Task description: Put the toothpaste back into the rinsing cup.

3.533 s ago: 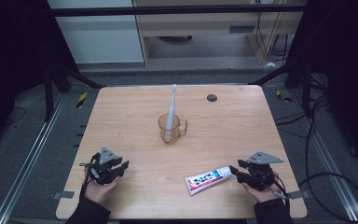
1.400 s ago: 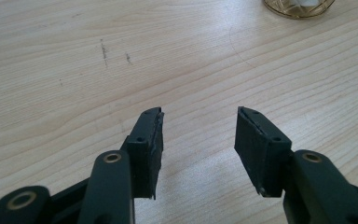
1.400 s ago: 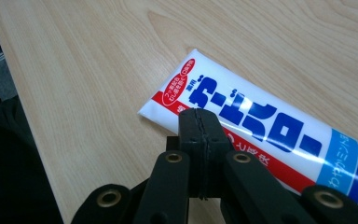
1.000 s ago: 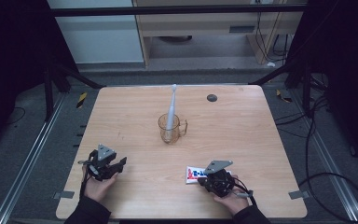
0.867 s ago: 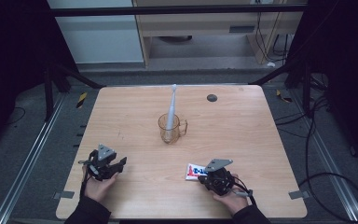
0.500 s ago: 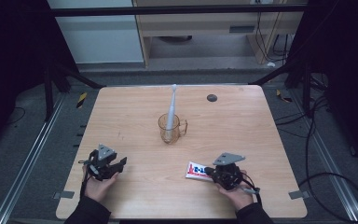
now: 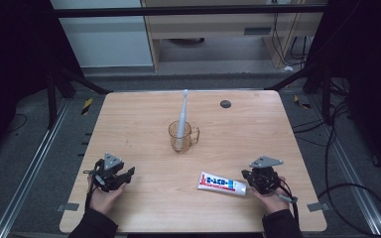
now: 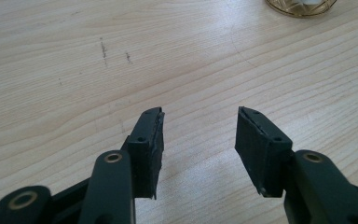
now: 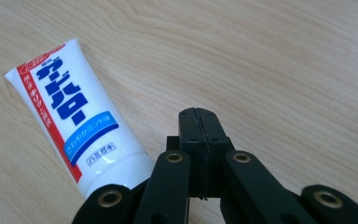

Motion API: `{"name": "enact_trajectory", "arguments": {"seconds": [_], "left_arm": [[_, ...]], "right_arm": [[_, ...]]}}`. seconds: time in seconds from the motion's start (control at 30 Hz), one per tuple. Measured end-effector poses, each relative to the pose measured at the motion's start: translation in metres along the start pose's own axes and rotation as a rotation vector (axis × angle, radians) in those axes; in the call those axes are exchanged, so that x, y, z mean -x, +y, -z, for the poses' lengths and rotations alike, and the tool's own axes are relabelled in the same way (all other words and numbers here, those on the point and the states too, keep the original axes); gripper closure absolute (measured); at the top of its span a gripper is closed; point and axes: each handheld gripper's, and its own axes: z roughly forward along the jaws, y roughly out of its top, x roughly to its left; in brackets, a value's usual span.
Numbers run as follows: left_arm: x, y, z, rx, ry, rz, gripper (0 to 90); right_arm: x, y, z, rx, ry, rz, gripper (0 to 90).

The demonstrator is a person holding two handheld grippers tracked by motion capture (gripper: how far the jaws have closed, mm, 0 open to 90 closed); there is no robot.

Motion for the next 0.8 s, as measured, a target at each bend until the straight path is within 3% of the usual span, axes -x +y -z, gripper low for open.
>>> {"name": "enact_trajectory", "arguments": {"seconds": [0.33,0.8], "left_arm": [[-0.001,0.0,0.001,0.002,0.001,0.0,50.8],[-0.002,-0.001,0.003,0.007,-0.002,0.002,49.0]], "right_arm": [[-0.006,-0.002,-0.004,-0.051,0.024,0.039,90.0],[-0.016,-0.01,0.001,-0.07,0.074,0.056,90.0]]}}
